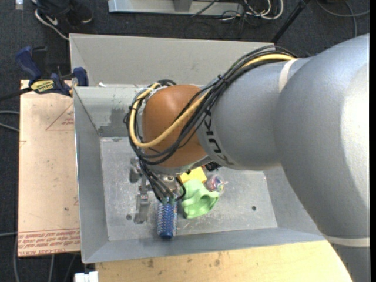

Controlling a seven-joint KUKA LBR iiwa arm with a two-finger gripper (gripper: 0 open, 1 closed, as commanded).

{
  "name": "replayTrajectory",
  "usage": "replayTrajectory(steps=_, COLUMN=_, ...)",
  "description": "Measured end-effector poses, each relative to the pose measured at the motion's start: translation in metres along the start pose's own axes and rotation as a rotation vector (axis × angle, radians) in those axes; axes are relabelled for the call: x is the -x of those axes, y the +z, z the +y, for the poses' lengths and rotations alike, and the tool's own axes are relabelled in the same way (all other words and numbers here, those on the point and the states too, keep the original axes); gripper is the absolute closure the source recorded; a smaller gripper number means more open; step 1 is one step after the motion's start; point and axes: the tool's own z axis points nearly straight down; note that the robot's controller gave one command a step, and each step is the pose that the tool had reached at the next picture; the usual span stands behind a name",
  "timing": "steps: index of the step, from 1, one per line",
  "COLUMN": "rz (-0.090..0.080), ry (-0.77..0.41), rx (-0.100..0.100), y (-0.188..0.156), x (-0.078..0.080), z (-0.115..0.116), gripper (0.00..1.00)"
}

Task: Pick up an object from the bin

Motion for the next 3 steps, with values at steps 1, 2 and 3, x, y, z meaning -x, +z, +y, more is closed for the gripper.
replayTrajectory(steps=1, rz=-0.005, ry=-0.285, rx=-0.003, y=0.005, x=0.077, z=-0.058, gripper=0.00)
replayTrajectory(steps=2, rz=0.001, ry=-0.247, rx=0.001, y=0.039, x=0.078, z=-0.042, gripper=0.00)
replayTrajectory(steps=3, rz=-0.002, ry=-0.103, rx=0.001, y=0.037, x=0.070, z=-0.057, gripper=0.00)
